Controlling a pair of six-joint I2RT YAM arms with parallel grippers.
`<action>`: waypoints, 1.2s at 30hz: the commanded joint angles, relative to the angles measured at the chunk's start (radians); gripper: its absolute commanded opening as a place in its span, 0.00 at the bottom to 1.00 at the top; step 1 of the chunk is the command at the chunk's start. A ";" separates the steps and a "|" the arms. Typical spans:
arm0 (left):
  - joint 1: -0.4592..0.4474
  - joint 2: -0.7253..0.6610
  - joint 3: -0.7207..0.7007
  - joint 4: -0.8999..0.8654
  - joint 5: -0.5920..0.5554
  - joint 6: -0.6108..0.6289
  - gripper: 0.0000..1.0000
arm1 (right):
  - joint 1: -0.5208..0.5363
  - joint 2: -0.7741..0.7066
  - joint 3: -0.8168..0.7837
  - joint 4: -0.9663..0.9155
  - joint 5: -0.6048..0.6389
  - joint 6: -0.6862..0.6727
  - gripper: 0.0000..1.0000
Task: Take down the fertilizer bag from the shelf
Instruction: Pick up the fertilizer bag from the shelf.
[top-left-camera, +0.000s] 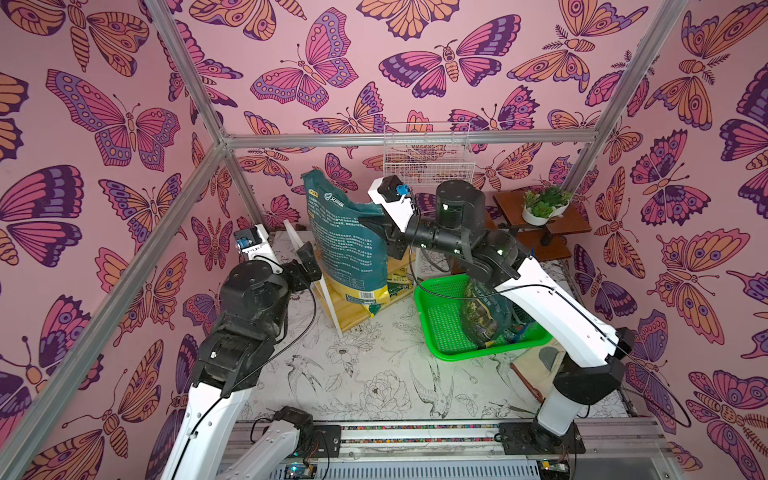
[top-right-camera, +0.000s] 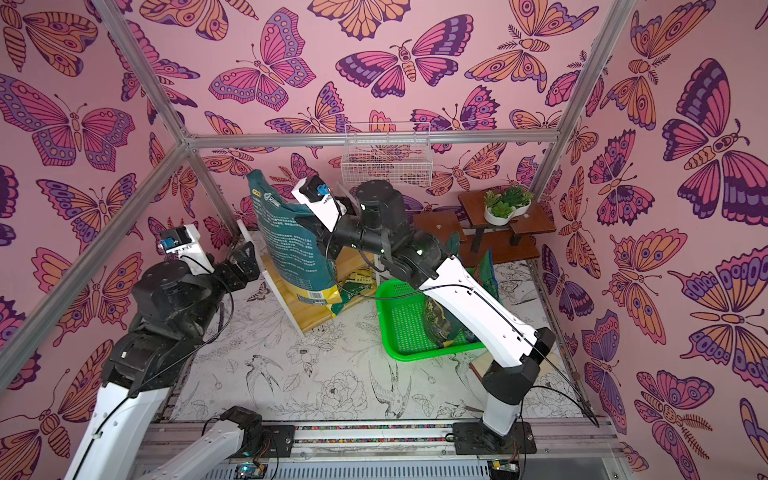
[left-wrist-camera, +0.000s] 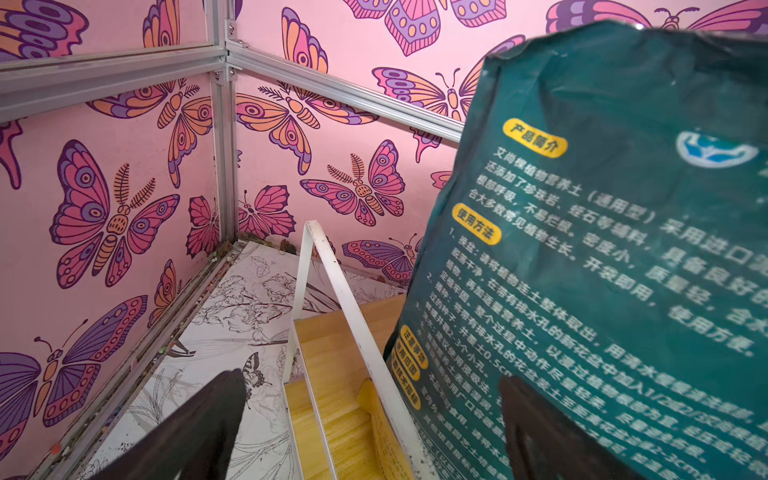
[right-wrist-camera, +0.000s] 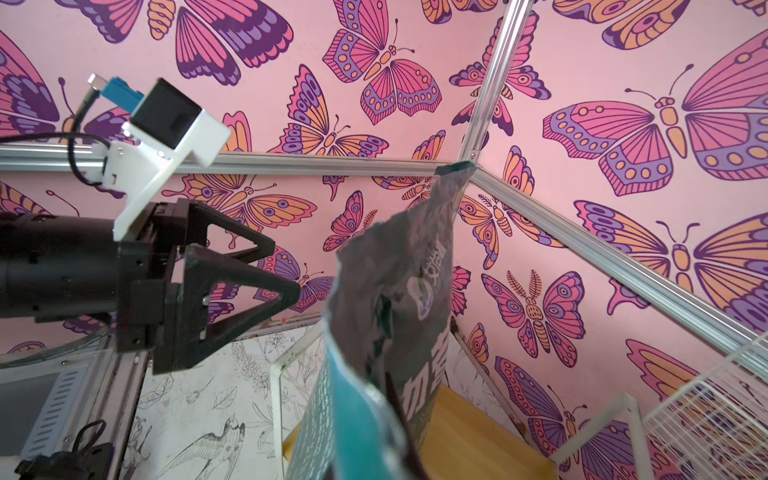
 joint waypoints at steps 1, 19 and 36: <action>0.004 -0.006 -0.017 0.026 0.045 -0.013 1.00 | 0.007 -0.126 -0.009 0.179 0.049 -0.024 0.00; 0.004 0.068 -0.029 0.139 0.242 -0.101 1.00 | 0.007 -0.416 -0.208 0.073 0.260 -0.100 0.00; -0.010 0.116 -0.028 0.160 0.300 -0.143 1.00 | 0.006 -0.555 -0.373 0.024 0.472 -0.142 0.00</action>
